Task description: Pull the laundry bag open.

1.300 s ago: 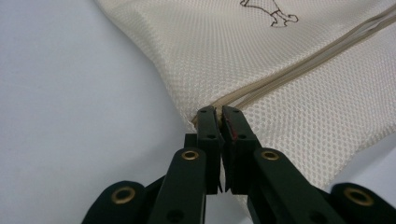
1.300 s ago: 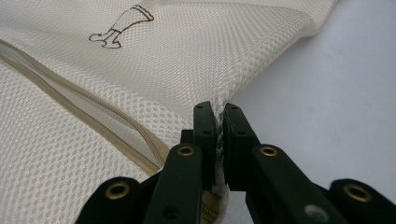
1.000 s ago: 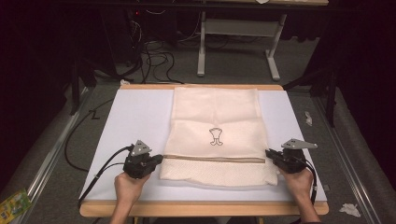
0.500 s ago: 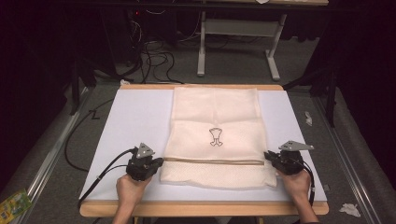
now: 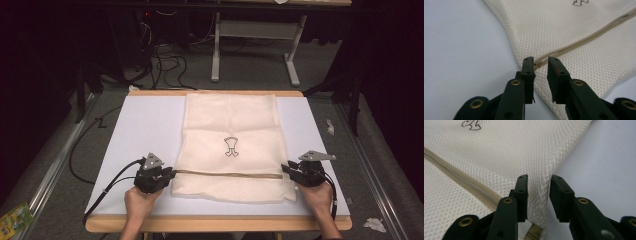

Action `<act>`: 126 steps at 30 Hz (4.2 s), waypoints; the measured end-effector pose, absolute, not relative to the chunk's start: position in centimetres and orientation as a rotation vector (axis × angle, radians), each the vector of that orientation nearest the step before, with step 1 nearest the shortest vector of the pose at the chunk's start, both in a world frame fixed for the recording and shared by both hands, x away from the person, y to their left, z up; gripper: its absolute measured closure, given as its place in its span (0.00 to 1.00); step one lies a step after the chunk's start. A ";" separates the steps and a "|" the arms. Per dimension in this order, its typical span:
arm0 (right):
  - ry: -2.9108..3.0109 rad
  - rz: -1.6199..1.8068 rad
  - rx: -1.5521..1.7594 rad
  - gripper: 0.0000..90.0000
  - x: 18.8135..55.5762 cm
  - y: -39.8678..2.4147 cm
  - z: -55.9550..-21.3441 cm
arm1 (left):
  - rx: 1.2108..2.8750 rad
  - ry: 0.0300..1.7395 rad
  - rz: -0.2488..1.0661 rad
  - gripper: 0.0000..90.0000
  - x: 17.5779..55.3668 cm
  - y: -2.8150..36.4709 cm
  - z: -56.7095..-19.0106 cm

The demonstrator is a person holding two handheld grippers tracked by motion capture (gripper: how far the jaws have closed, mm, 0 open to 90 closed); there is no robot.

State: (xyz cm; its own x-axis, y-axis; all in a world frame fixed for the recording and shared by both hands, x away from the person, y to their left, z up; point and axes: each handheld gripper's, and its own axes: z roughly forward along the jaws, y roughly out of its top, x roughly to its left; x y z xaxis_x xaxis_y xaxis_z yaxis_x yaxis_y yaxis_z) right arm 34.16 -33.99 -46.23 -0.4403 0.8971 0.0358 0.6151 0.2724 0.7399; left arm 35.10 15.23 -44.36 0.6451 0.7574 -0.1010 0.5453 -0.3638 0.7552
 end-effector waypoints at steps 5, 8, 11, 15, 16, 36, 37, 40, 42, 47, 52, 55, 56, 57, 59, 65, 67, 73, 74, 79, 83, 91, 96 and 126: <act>2.097 1.028 1.361 0.66 33.9 -34.4 -45.3 | 1.990 1.003 0.397 0.71 34.8 15.9 -43.6; 2.070 1.046 1.363 0.63 33.7 -34.7 -44.5 | 1.969 1.006 0.412 0.65 34.9 16.4 -43.1; 2.030 1.080 1.372 0.61 33.6 -35.4 -44.0 | 1.940 1.010 0.433 0.62 35.1 16.9 -42.5; 1.989 1.111 1.391 0.60 33.5 -36.3 -43.4 | 1.897 1.011 0.470 0.60 35.2 17.8 -41.3; 1.982 1.114 1.392 0.60 33.5 -36.4 -43.2 | 1.890 1.010 0.479 0.60 35.2 18.0 -41.1; 1.845 1.168 1.443 0.59 32.4 -39.9 -42.1 | 1.806 1.064 0.505 0.58 35.7 20.6 -40.4; 1.838 1.171 1.444 0.59 32.3 -40.0 -42.1 | 1.807 1.065 0.510 0.58 35.8 20.7 -40.5; 1.817 1.179 1.460 0.59 32.1 -40.5 -42.0 | 1.796 1.076 0.510 0.58 35.8 21.1 -40.5; 1.811 1.184 1.462 0.59 32.1 -40.8 -42.1 | 1.785 1.082 0.515 0.58 35.8 21.3 -40.4; 1.794 1.182 1.479 0.59 31.9 -41.5 -42.2 | 1.773 1.099 0.517 0.58 36.0 21.8 -40.6; 1.784 1.175 1.491 0.60 31.7 -42.1 -42.2 | 1.772 1.112 0.516 0.58 36.3 21.9 -40.8; 1.782 1.173 1.497 0.61 31.7 -42.4 -42.3 | 1.762 1.119 0.517 0.58 36.4 22.1 -40.9; 1.778 1.174 1.497 0.61 31.7 -42.5 -42.3 | 1.763 1.119 0.519 0.58 36.4 22.1 -40.9; 1.776 1.172 1.501 0.61 31.7 -42.6 -42.3 | 1.764 1.121 0.520 0.58 36.5 22.2 -40.9; 1.771 1.169 1.506 0.61 31.6 -42.7 -42.4 | 1.763 1.128 0.521 0.58 36.5 22.2 -41.1; 1.765 1.164 1.533 0.62 31.8 -43.1 -43.0 | 1.760 1.151 0.516 0.58 36.9 22.5 -41.7; 1.763 1.165 1.540 0.62 31.8 -43.2 -43.3 | 1.758 1.155 0.518 0.58 36.9 22.6 -41.8; 1.763 1.161 1.552 0.62 31.9 -43.3 -43.6 | 1.755 1.171 0.520 0.58 37.1 22.7 -42.3; 1.761 1.159 1.558 0.63 31.9 -43.3 -43.7 | 1.758 1.175 0.522 0.58 37.2 22.6 -42.4; 1.757 1.153 1.567 0.63 32.0 -43.4 -43.9 | 1.766 1.184 0.518 0.58 37.4 22.5 -42.9; 1.757 1.147 1.573 0.63 32.2 -43.3 -44.1 | 1.770 1.191 0.518 0.58 37.6 22.5 -43.3; 1.769 1.133 1.577 0.63 32.5 -43.1 -44.5 | 1.785 1.205 0.514 0.58 38.0 22.2 -44.0; 1.776 1.121 1.580 0.64 32.8 -42.8 -44.7 | 1.798 1.207 0.513 0.58 38.3 21.8 -44.4; 1.827 1.063 1.600 0.64 34.3 -41.6 -46.2 | 1.830 1.248 0.511 0.58 40.1 20.8 -46.7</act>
State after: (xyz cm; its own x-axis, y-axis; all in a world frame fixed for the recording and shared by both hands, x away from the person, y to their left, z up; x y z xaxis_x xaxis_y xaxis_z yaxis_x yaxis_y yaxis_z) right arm 34.26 -41.55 -46.17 -0.1967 0.9717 0.1307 0.5936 0.0119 0.8047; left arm 40.13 20.78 -46.68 0.4206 0.8991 -0.1210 0.5556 -0.1498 0.8179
